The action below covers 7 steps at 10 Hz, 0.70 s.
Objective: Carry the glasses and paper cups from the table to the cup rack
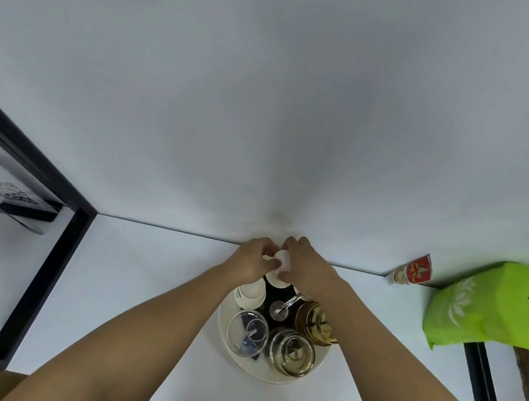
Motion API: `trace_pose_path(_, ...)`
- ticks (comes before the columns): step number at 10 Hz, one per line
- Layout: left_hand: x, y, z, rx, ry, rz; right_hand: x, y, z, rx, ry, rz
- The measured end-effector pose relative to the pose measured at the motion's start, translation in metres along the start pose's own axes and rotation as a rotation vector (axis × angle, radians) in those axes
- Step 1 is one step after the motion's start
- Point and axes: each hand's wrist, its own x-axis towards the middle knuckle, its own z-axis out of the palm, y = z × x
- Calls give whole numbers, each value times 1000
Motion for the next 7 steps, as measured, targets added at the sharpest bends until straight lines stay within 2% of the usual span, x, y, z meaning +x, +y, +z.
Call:
trace_pose_path(1, -2, 2, 0, 26, 2, 3, -7, 2, -4, 53, 3, 3)
trace_pose_path(3, -15, 8, 2, 12, 169, 138, -31, -2, -7, 69, 182, -91)
trace_pose_path(5, -32, 10, 1, 105, 71, 204, -42, -9, -10, 59, 104, -76)
trace_pose_path(7, -45, 40, -27, 179, 174, 317, -61, -14, -38, 143, 210, -134)
